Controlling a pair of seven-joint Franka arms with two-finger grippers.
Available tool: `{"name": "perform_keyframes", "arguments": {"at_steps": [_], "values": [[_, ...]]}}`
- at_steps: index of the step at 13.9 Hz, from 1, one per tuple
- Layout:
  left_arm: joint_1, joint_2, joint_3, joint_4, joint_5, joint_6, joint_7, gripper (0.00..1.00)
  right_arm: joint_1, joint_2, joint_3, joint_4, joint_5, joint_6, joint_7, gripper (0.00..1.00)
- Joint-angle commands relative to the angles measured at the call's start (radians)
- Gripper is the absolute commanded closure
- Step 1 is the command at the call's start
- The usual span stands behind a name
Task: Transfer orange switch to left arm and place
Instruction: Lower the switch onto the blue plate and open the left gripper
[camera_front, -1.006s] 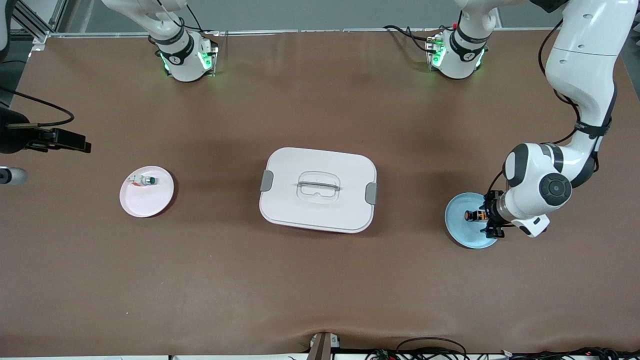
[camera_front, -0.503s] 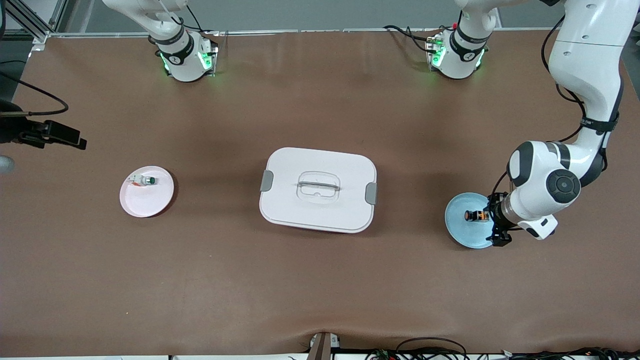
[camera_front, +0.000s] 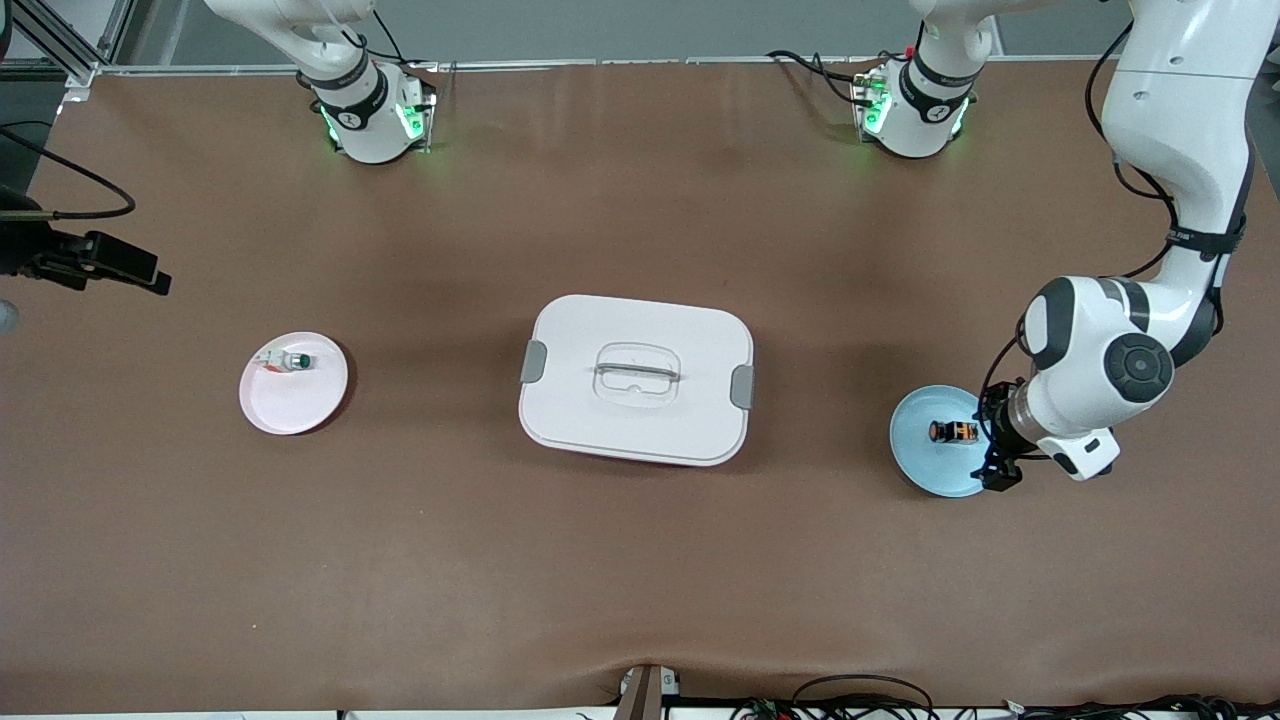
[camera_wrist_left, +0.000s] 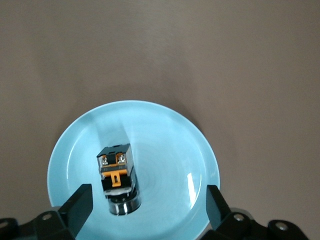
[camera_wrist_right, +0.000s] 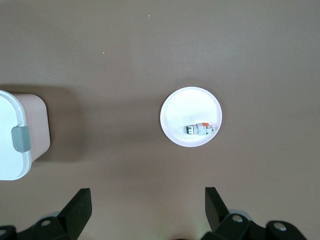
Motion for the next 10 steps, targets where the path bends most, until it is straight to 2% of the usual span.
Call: {"name": "perform_keyframes", "arguments": {"at_steps": [1,5,10], "values": [[0.001,-0.085,0.005,-0.074,-0.06,-0.012,0.293,0.0,-0.001,-0.087,0.006,-0.114,0.012,0.059,0.017,0.0],[-0.005,-0.122,0.005,-0.103,-0.095,-0.01,0.809,0.0,0.002,-0.118,0.007,-0.148,0.01,0.073,0.017,0.0],[-0.017,-0.137,0.01,-0.119,-0.142,-0.009,1.231,0.0,0.004,-0.171,0.009,-0.22,0.009,0.12,0.04,0.0]]}}
